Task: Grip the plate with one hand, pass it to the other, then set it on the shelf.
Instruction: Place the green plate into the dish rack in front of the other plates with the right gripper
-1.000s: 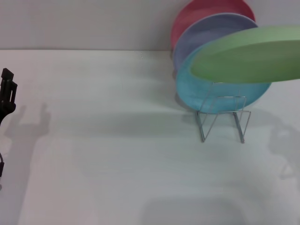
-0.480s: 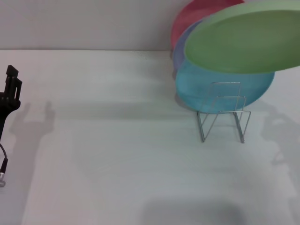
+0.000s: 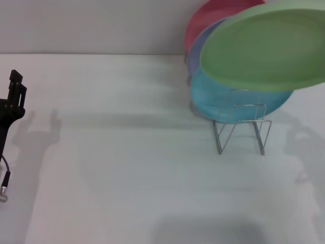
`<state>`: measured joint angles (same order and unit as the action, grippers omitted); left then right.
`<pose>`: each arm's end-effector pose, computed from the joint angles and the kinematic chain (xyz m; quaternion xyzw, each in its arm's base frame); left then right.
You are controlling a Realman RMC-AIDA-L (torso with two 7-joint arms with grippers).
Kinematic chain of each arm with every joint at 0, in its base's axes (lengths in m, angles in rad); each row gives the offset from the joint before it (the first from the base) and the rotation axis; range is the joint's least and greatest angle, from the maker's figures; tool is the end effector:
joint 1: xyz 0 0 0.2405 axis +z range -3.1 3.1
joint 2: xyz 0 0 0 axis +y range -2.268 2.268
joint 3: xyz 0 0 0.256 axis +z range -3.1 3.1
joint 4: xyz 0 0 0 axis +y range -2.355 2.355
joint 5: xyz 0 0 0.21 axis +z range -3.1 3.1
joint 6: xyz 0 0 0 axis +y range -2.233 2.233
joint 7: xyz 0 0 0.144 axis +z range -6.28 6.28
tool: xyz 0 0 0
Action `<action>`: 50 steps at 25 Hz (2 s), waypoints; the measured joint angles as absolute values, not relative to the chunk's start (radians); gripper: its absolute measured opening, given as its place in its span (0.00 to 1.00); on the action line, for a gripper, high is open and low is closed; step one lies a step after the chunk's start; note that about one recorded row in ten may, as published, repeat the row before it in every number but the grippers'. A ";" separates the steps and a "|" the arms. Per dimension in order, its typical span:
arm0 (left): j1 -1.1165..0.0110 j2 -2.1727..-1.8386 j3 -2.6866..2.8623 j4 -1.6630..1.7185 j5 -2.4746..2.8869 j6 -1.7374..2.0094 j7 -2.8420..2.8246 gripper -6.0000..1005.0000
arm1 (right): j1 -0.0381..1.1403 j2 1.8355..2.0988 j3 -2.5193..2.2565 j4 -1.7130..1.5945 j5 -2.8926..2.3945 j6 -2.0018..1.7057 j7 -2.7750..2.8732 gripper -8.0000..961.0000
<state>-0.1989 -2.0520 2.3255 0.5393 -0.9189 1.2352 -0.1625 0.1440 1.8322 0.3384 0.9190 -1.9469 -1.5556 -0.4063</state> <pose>-0.3064 0.2881 -0.0141 -0.6078 -0.2935 -0.4259 0.6025 0.2628 0.2331 0.0119 -0.6418 0.0974 0.3984 0.6480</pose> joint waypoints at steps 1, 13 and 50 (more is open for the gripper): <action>-0.199 -2.052 2.326 0.539 -0.919 1.235 -0.163 0.62 | 0.135 1.818 0.341 0.946 -1.947 -1.536 -0.418 0.03; -0.186 -2.056 2.327 0.539 -0.919 1.235 -0.169 0.63 | 0.071 1.742 0.378 1.156 -1.938 -1.364 -0.601 0.03; -0.189 -2.051 2.325 0.543 -0.919 1.224 -0.172 0.66 | 0.079 1.743 0.411 1.086 -1.942 -1.209 -0.639 0.04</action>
<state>-0.1895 -2.0510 2.3254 0.5430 -0.9188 1.2241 -0.1719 0.0787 1.7430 0.4109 1.0864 -1.9421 -1.2086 -0.6389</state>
